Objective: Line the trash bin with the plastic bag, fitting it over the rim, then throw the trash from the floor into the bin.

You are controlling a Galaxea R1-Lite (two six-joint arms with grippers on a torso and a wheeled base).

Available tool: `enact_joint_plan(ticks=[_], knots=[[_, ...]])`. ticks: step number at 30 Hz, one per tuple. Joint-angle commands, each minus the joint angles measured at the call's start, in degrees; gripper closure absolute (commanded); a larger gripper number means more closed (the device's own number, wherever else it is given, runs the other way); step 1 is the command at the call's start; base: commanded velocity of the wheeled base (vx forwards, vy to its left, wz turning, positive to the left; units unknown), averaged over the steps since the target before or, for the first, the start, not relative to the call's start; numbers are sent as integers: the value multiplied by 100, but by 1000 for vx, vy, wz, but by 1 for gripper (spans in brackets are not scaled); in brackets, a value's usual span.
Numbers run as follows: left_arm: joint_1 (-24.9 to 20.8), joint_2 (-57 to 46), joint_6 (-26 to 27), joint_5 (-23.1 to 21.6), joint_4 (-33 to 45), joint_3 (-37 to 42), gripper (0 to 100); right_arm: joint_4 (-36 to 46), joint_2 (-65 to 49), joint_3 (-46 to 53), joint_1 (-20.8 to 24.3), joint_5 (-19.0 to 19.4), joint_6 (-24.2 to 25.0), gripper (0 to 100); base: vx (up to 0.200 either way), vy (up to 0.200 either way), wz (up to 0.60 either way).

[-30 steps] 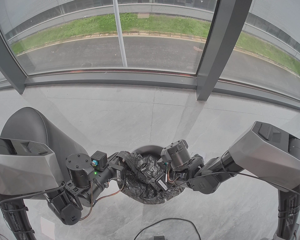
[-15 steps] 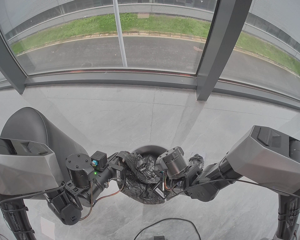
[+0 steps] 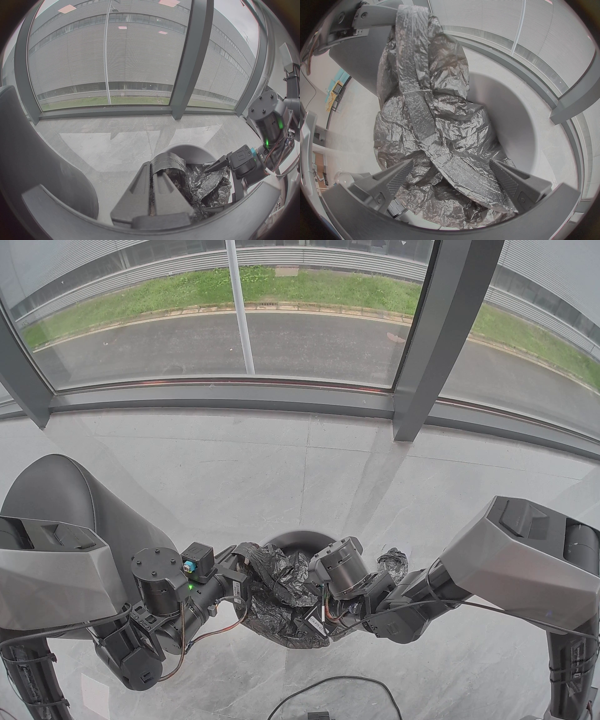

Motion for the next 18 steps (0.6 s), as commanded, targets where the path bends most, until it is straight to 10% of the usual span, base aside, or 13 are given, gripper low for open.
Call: enact_joint_plan(ticks=[1, 5, 6, 18], knots=[[0, -4, 0, 1, -4, 12, 100, -8, 143, -64, 4, -1, 4, 0, 0, 0, 0], [0, -13, 0, 1, -4, 12, 100, 1, 178, -73, 4, -10, 4, 0, 0, 0, 0], [0, -13, 0, 1, -4, 12, 100, 1, 178, -73, 4, -10, 4, 100, 0, 0, 0], [0, -75, -9, 1, -4, 47, 100, -17, 151, -90, -14, -230, 30, 100, 0, 0, 0]])
